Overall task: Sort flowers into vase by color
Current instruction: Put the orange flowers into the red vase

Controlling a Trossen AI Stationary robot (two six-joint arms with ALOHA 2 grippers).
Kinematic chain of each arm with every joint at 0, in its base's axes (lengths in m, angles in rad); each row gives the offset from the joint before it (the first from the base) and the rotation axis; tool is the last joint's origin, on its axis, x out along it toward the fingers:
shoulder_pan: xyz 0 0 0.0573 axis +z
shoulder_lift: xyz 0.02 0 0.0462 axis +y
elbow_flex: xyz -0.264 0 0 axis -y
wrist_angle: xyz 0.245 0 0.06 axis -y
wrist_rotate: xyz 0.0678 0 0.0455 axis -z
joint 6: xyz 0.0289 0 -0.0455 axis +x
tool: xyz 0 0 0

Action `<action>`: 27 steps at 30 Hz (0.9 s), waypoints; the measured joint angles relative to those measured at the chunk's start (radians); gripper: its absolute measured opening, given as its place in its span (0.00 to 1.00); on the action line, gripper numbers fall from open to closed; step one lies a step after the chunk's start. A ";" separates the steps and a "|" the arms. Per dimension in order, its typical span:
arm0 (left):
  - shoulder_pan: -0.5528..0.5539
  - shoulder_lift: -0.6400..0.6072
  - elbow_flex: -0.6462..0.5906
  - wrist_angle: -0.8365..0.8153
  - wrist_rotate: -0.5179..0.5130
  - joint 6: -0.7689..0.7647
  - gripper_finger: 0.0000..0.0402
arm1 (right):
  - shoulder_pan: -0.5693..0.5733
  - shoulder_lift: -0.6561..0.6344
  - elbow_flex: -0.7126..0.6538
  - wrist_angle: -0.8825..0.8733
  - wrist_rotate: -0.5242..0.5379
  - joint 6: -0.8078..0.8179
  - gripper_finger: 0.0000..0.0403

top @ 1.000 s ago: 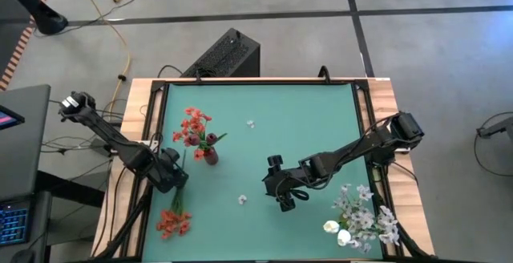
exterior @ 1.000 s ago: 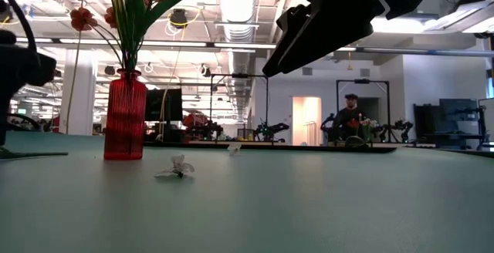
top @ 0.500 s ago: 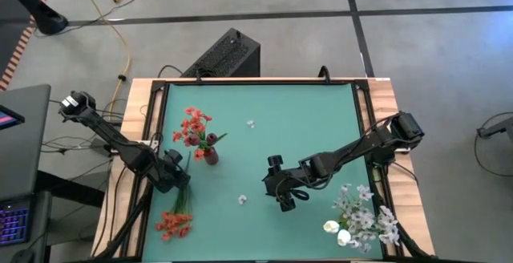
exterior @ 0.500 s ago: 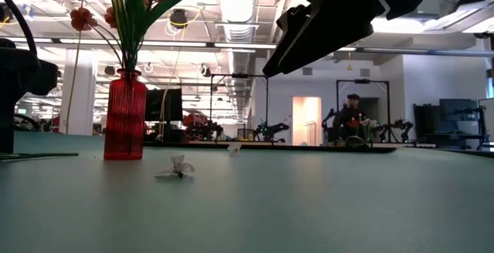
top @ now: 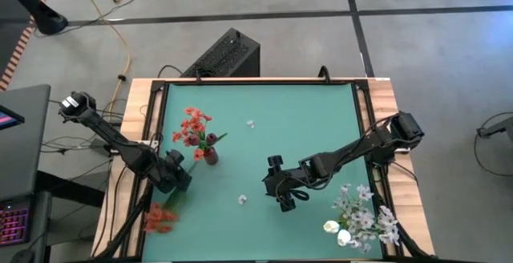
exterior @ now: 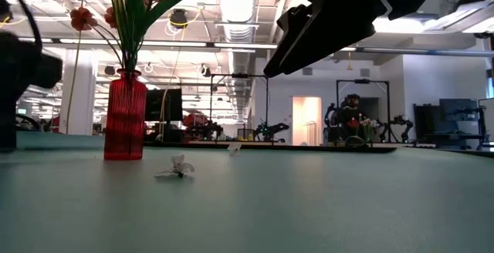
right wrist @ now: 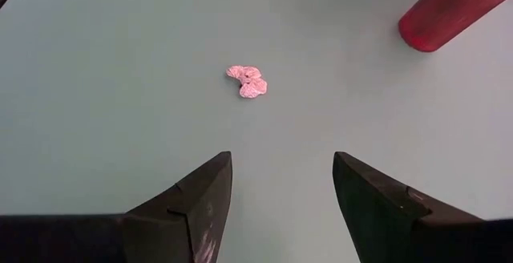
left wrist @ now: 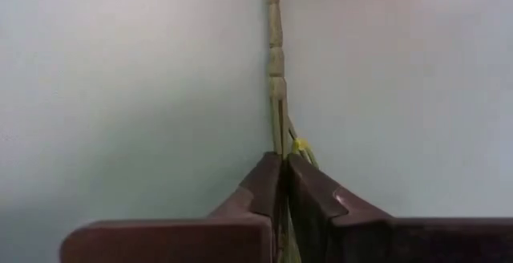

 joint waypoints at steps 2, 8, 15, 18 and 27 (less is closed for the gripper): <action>0.001 -0.002 0.029 -0.006 0.001 0.039 0.01 | 0.003 0.000 0.000 -0.001 0.000 -0.001 0.61; 0.003 -0.002 0.172 -0.167 0.072 0.117 0.00 | 0.003 0.000 0.000 0.006 0.001 -0.074 0.61; 0.047 -0.003 0.369 -0.482 0.216 0.097 0.00 | 0.003 0.000 0.000 0.127 0.001 -0.245 0.61; 0.083 -0.009 0.424 -0.472 0.271 0.160 0.00 | 0.003 0.000 0.000 0.222 -0.001 -0.373 0.61; 0.113 0.058 0.397 -0.120 0.419 0.298 0.00 | 0.010 0.001 0.000 0.401 -0.091 -0.585 0.61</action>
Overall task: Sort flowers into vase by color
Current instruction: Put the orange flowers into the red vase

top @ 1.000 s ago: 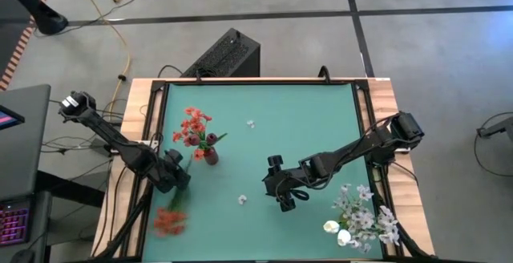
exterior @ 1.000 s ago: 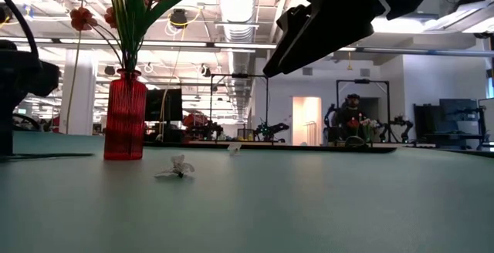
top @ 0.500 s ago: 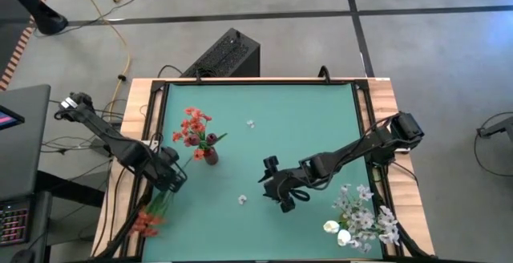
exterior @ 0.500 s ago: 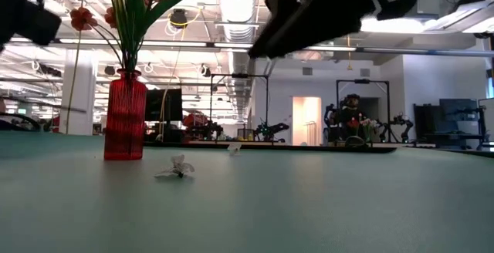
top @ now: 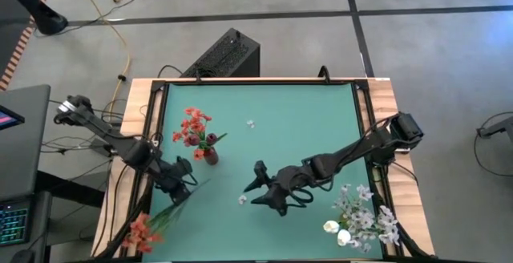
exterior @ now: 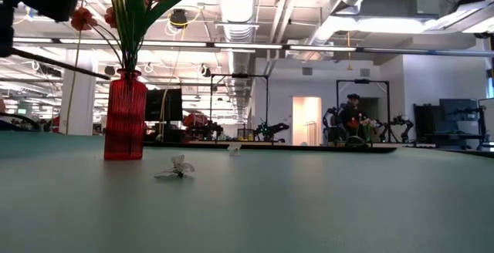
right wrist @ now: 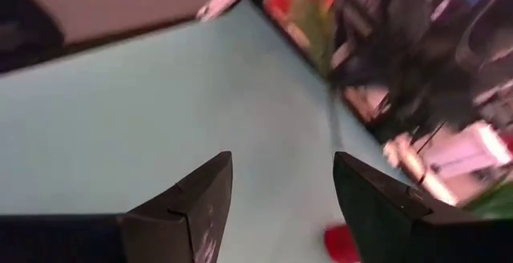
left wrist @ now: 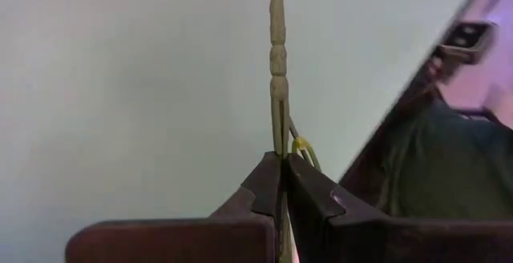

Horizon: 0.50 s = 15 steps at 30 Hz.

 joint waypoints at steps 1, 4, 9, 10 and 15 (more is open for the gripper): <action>0.000 0.016 -0.006 0.039 0.005 0.011 0.00 | 0.003 0.011 0.000 0.025 0.000 -0.015 0.61; 0.002 0.073 -0.016 0.129 0.004 0.045 0.00 | 0.011 0.069 0.002 0.145 0.015 -0.039 0.61; 0.022 0.190 -0.021 0.270 -0.013 0.080 0.00 | 0.006 0.220 0.077 0.235 0.181 -0.059 0.61; 0.025 0.214 -0.021 0.295 -0.012 0.087 0.00 | 0.005 0.242 0.102 0.233 0.199 -0.069 0.61; 0.061 0.311 -0.021 0.398 0.011 0.111 0.00 | -0.003 0.337 0.220 0.100 0.210 -0.087 0.61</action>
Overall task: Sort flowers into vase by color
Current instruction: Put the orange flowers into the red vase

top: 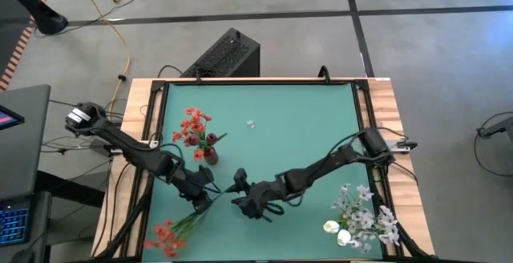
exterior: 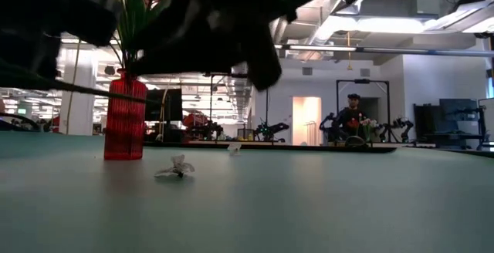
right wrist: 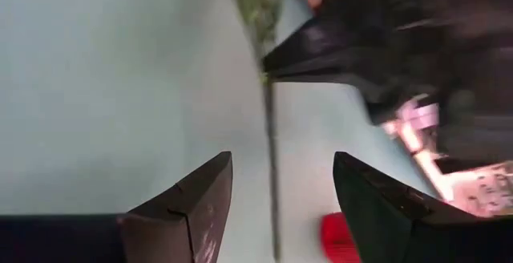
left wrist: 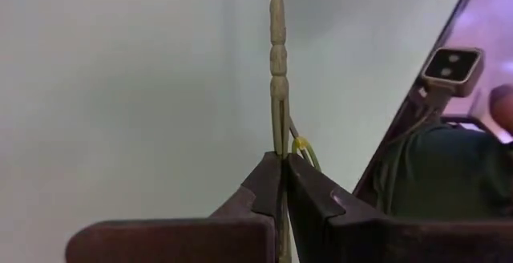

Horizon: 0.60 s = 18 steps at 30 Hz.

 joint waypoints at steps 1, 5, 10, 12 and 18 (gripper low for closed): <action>0.010 0.014 0.000 0.024 0.008 0.011 0.00 | 0.000 0.019 0.022 -0.039 0.000 0.004 0.61; 0.036 0.039 0.000 0.070 0.002 0.052 0.00 | -0.005 0.073 0.089 -0.118 0.006 0.024 0.61; 0.049 0.036 0.000 0.088 0.026 0.105 0.00 | -0.008 0.109 0.110 -0.138 0.093 0.024 0.61; 0.050 0.035 0.000 0.095 0.028 0.114 0.00 | -0.012 0.107 0.110 -0.132 0.087 0.036 0.61; 0.050 0.035 0.000 0.094 0.029 0.118 0.00 | -0.025 0.106 0.110 -0.151 0.089 0.070 0.52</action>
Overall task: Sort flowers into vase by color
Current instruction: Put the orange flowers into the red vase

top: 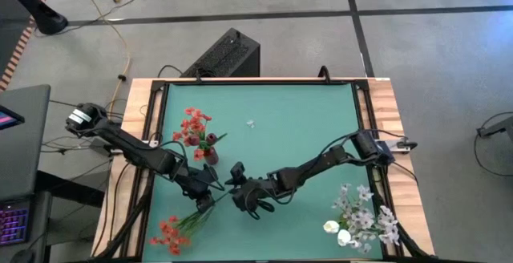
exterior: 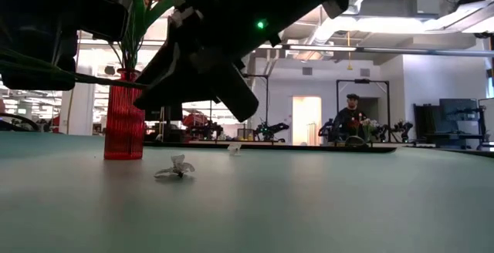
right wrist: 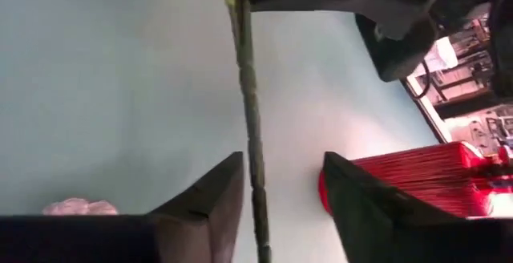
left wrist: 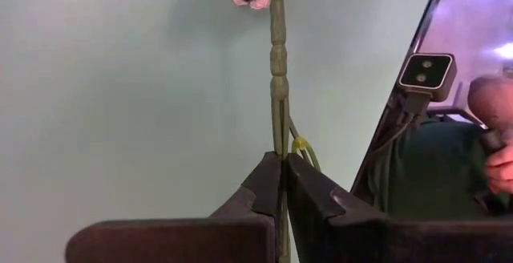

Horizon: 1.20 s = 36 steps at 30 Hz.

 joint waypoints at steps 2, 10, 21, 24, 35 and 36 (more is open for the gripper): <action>0.000 0.000 0.000 0.001 0.001 0.004 0.00 | 0.000 -0.001 0.000 -0.006 0.000 0.000 0.45; 0.000 0.000 0.000 0.001 -0.026 0.019 0.00 | 0.013 -0.001 0.000 -0.029 -0.010 -0.002 0.11; 0.003 -0.007 0.029 0.086 -0.059 0.246 0.13 | 0.031 -0.011 -0.001 -0.138 -0.049 -0.001 0.08; 0.006 -0.007 0.058 0.072 -0.076 0.331 0.22 | 0.030 -0.021 -0.001 -0.151 -0.108 0.007 0.08; 0.004 -0.007 0.165 0.047 -0.103 0.538 0.35 | 0.007 -0.228 -0.041 -0.279 -0.582 0.067 0.08; -0.003 -0.007 0.170 0.046 -0.120 0.572 0.35 | 0.000 -0.263 -0.067 -0.267 -0.635 0.067 0.08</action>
